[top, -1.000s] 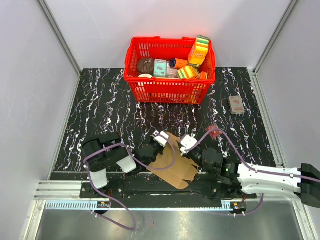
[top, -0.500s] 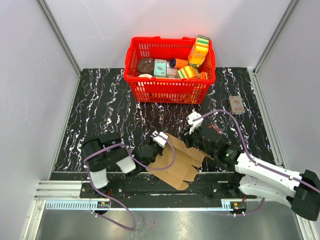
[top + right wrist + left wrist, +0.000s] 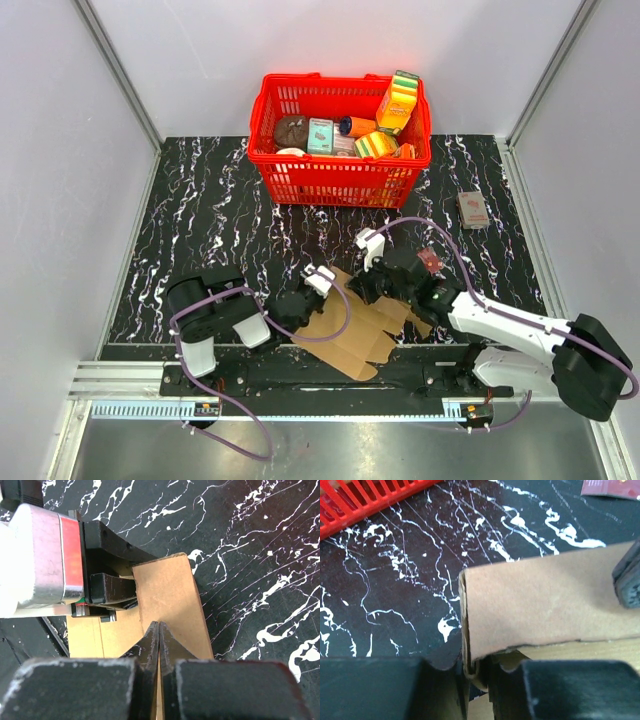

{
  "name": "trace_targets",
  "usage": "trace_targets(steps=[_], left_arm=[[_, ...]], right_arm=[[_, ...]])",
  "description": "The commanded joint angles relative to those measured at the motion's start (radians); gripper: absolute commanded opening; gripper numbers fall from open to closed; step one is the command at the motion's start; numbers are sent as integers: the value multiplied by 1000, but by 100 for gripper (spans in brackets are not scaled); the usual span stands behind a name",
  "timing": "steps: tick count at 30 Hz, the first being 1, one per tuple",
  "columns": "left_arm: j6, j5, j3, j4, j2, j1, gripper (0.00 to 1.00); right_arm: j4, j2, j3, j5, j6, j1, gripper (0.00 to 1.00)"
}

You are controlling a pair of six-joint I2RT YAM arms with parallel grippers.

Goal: Fold the paper box

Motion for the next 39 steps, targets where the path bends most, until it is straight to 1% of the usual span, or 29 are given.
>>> trace_targets(steps=[1,3,8,14,17,22,29,32,35,37,38,39], left_arm=[[2,20,-20,335,23,-3,21],[1,20,-23,335,24,-3,27],[-7,23,-26,335,23,-3,31],[-12,29,-40,335,9,-3,35],[-22,34,-48,335,-5,-5,39],[-58,48,-75,334,-46,-6,48],[-76,31,-132,326,-130,-28,56],[-100,5,-160,280,-190,-43,57],[-150,-4,-180,201,-274,-63,57],[-162,-17,-187,155,-304,-84,57],[-160,-46,-187,136,-336,-112,57],[-165,-64,-186,92,-354,-127,57]], right_arm=[[45,27,41,-44,9,-14,1],[47,36,41,-48,11,-17,1],[46,44,38,-54,9,-17,1],[46,50,32,-57,11,-17,1],[46,54,28,-54,11,-17,1],[46,67,28,-53,9,-17,1],[47,64,35,-44,6,-15,1],[47,47,44,-42,4,-17,2],[38,34,59,-42,1,-17,3],[29,24,76,-42,-2,-17,4],[26,19,82,-41,-3,-17,6],[19,7,88,-38,-6,-17,10]])
